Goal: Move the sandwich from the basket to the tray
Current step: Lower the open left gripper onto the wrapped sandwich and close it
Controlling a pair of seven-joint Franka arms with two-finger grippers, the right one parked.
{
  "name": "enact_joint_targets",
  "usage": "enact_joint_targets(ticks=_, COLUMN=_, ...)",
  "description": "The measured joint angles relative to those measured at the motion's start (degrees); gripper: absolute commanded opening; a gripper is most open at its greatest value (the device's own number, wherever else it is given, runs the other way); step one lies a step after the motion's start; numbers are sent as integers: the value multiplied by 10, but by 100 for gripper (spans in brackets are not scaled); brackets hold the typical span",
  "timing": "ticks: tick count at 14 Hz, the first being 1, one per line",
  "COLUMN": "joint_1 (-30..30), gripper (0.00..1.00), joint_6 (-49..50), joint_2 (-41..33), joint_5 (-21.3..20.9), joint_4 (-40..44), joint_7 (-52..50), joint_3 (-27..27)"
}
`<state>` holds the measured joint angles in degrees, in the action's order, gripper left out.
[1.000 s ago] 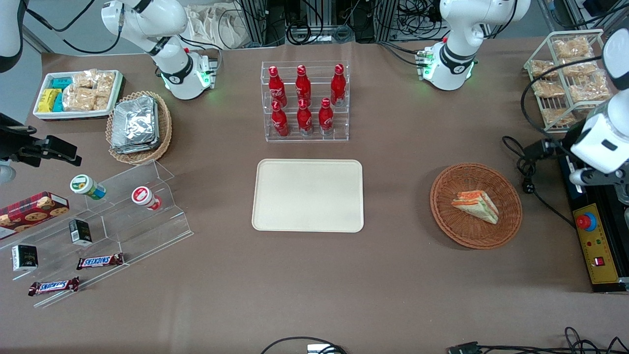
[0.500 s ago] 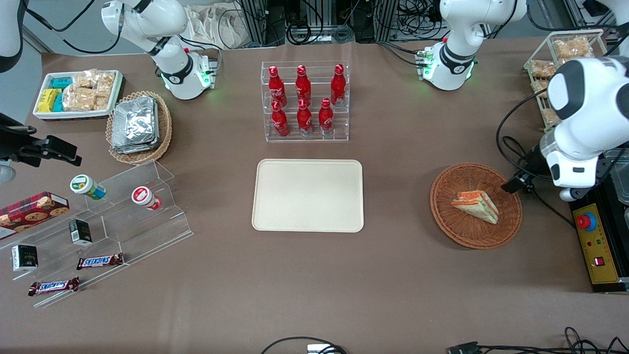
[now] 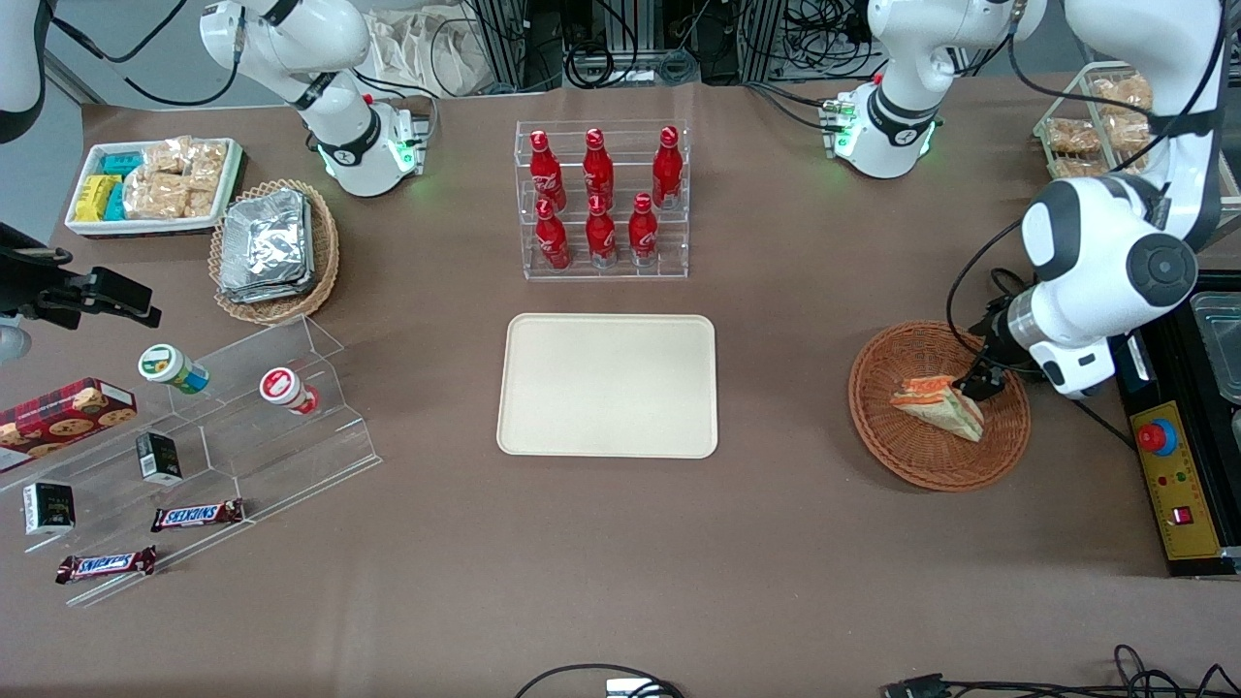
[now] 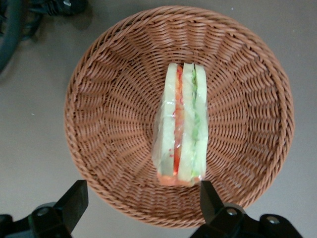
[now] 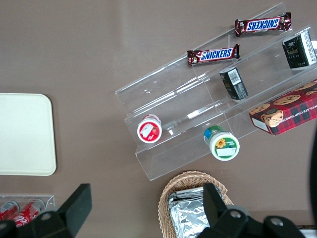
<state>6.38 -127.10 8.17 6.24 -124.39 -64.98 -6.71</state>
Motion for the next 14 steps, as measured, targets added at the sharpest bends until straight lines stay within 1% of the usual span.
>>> enact_joint_targets(ticks=3, joint_1=0, gripper=100, joint_6=-22, joint_2=15, joint_5=21, joint_4=2, joint_7=-16, joint_3=-13)
enact_joint_targets(ticks=13, joint_1=12, gripper=100, joint_6=-92, joint_2=82, joint_5=24, joint_4=3, joint_7=-31, joint_3=-9)
enact_joint_targets(ticks=14, joint_1=15, gripper=94, joint_6=-97, joint_2=90, joint_5=24, joint_4=3, joint_7=-32, joint_3=-9)
